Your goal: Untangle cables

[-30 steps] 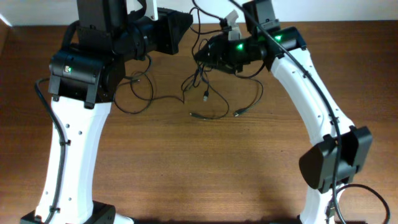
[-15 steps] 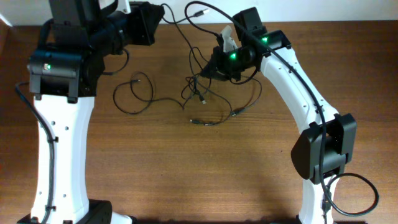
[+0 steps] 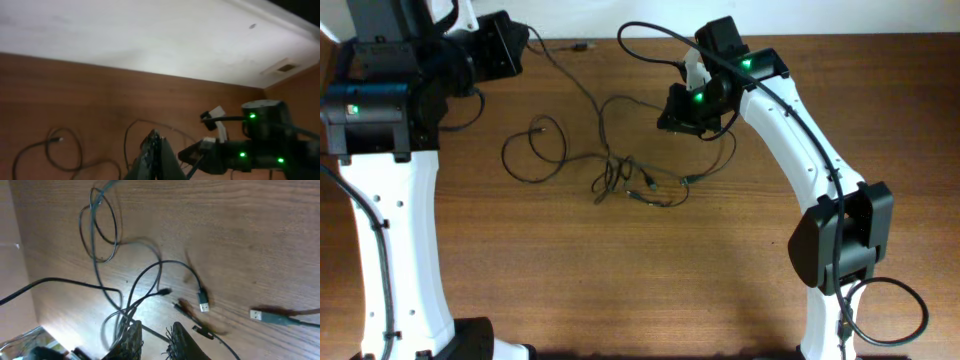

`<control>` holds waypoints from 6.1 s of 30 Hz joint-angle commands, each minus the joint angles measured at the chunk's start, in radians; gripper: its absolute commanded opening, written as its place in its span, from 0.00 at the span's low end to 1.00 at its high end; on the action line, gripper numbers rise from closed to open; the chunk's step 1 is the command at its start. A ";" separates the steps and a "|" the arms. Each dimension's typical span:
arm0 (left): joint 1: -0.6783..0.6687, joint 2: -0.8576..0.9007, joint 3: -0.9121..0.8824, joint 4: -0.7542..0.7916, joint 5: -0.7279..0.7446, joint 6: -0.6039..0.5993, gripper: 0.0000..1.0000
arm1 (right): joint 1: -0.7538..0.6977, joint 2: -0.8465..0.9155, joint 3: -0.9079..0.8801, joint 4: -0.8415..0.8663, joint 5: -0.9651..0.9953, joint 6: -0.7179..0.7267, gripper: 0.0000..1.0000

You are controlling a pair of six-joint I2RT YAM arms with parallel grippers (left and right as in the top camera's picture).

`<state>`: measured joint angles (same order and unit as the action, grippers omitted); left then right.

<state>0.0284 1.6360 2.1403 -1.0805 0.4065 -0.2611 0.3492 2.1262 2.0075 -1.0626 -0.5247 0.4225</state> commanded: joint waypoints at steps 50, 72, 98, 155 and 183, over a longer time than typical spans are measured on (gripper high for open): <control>0.192 0.139 0.016 -0.159 -0.429 0.041 0.00 | -0.097 -0.560 -0.035 -0.226 0.108 -0.177 0.04; 0.025 0.302 0.016 -0.159 0.186 0.570 0.88 | -0.134 -0.540 0.105 -0.337 0.114 -0.183 0.04; -0.368 0.428 0.005 -0.310 0.451 1.041 0.00 | -0.134 -0.515 0.105 -0.348 0.114 -0.183 0.04; -0.130 0.075 0.660 0.192 -0.407 0.177 0.00 | -0.179 0.008 0.058 -0.333 0.306 -0.180 0.04; -0.124 0.175 0.657 -0.145 -0.317 0.152 0.00 | 0.108 0.108 0.124 -0.176 -0.022 -0.337 0.88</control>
<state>-0.1013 1.8603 2.7834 -1.2598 0.0784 -0.0994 0.4347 2.2044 2.1288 -1.2575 -0.5262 0.0967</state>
